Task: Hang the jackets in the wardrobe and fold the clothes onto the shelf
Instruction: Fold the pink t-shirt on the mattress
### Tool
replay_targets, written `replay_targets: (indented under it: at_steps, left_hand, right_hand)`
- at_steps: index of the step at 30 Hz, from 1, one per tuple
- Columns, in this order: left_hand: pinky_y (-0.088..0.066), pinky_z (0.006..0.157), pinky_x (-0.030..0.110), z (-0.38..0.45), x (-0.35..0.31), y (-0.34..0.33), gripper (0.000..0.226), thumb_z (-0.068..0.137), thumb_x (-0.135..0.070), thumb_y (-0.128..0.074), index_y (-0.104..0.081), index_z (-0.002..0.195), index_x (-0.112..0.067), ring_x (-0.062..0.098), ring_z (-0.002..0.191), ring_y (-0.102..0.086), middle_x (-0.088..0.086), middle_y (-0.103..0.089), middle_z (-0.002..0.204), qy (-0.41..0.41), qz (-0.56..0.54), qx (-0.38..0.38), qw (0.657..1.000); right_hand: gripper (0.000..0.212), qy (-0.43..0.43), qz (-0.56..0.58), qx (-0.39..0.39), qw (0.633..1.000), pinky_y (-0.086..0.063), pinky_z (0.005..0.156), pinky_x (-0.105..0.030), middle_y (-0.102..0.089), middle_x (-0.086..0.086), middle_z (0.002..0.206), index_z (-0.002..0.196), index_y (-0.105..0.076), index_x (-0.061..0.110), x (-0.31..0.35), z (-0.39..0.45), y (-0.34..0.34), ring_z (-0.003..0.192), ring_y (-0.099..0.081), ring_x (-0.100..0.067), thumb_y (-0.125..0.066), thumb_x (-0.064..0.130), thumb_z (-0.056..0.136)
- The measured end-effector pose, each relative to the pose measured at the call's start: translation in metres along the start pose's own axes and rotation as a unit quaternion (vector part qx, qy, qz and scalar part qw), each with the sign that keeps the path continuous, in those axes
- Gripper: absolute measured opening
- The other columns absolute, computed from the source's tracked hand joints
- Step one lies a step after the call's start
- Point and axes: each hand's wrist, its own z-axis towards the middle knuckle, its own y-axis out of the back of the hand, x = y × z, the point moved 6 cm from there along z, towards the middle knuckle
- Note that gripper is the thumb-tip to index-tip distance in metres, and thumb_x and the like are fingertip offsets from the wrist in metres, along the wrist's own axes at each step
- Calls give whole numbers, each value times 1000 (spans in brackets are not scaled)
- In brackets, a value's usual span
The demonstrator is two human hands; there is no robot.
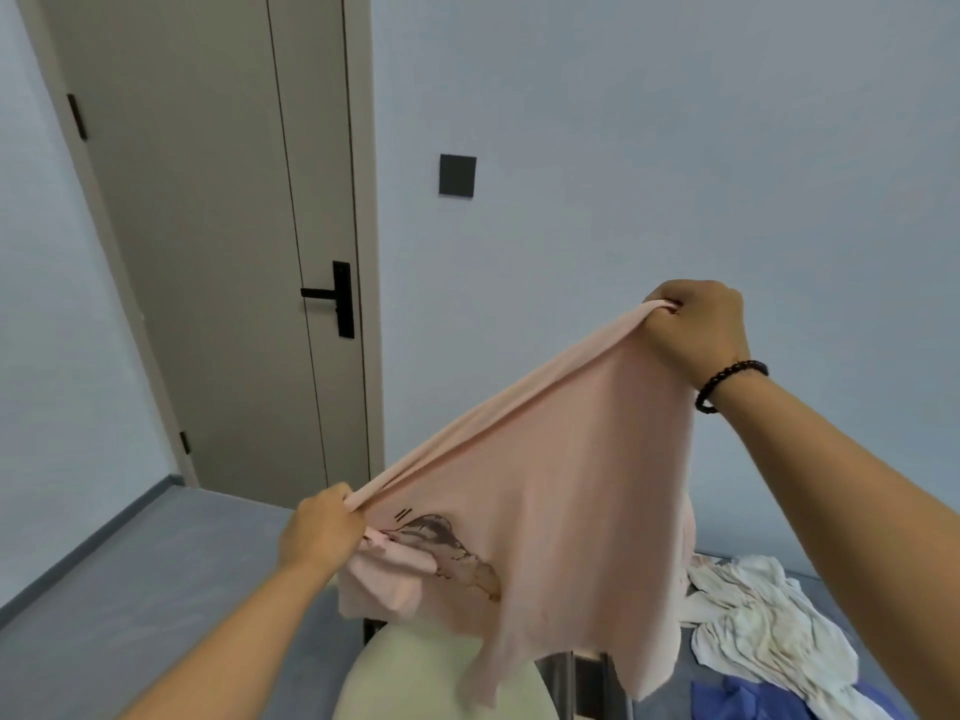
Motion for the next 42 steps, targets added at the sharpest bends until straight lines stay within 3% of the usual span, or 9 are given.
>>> replay_targets:
  at_steps: [7,11,14,20,27,33,36,40,42]
  left_hand:
    - [-40,63,31,-18,8,49,16,83,-2,-50,-65,82,-7,25,76,-57,11,-65,82,25,-305,98,947]
    - [-44,66,29,-45,-42,74,26,81,0,-47,-72,88,-2,24,70,-61,14,-68,78,26,-445,176,878]
    - [-40,65,31,-60,-71,82,23,76,3,-44,-67,78,-2,25,67,-54,13,-59,72,42,-469,197,860]
    - [-44,55,24,-84,-104,61,28,72,12,-35,-59,68,-1,23,51,-56,14,-59,60,53,-495,266,826]
    - [-50,66,29,-91,-113,67,24,83,0,-44,-67,77,-3,24,68,-61,15,-63,79,26,-487,308,817]
    - [-44,94,44,-113,-111,72,51,91,-44,-49,-75,95,0,33,89,-65,20,-70,96,33,-683,357,636]
    - [-38,104,46,-120,-108,68,65,91,-57,-40,-68,117,-5,33,114,-60,20,-64,122,8,-733,343,588]
    - [-40,101,48,-135,-120,49,83,64,-62,-72,-58,128,-11,27,114,-60,14,-64,123,-74,-687,354,631]
    - [-53,86,38,-146,-125,30,80,46,-34,-87,-60,116,-8,21,95,-69,9,-73,102,-56,-650,354,670]
  right_hand:
    - [28,-139,-70,-116,981,-47,72,-33,-69,-19,94,89,-68,2,-13,-42,36,81,-58,-30,-42,2,80]
    - [28,-133,-106,-7,985,-44,89,-38,-61,-11,108,106,-62,11,8,-107,-9,104,-56,-31,-57,9,78]
    - [17,-119,-14,104,987,-41,70,-26,-62,1,87,91,-60,15,51,-166,-48,87,-59,-20,-65,28,81]
    - [69,-151,15,355,922,-49,70,-27,-63,7,97,105,-56,24,92,-245,-102,87,-59,-13,-63,75,61]
    - [16,-204,169,359,895,-31,64,-30,-47,-3,70,66,-51,11,70,-222,-110,68,-42,-17,-57,21,77]
    - [15,-255,412,324,813,-43,74,-33,-64,-11,91,92,-63,2,80,-189,-102,85,-57,-23,-48,1,93]
    - [16,-291,476,263,787,-44,82,-38,-65,-13,96,102,-62,0,77,-176,-100,91,-59,-26,-49,4,94]
    - [17,-319,543,212,747,-50,80,-34,-65,-14,94,100,-60,-1,72,-161,-90,86,-62,-23,-45,6,97]
    - [18,-317,565,205,734,-51,76,-34,-64,-14,89,96,-60,0,70,-153,-80,80,-63,-22,-44,8,98]
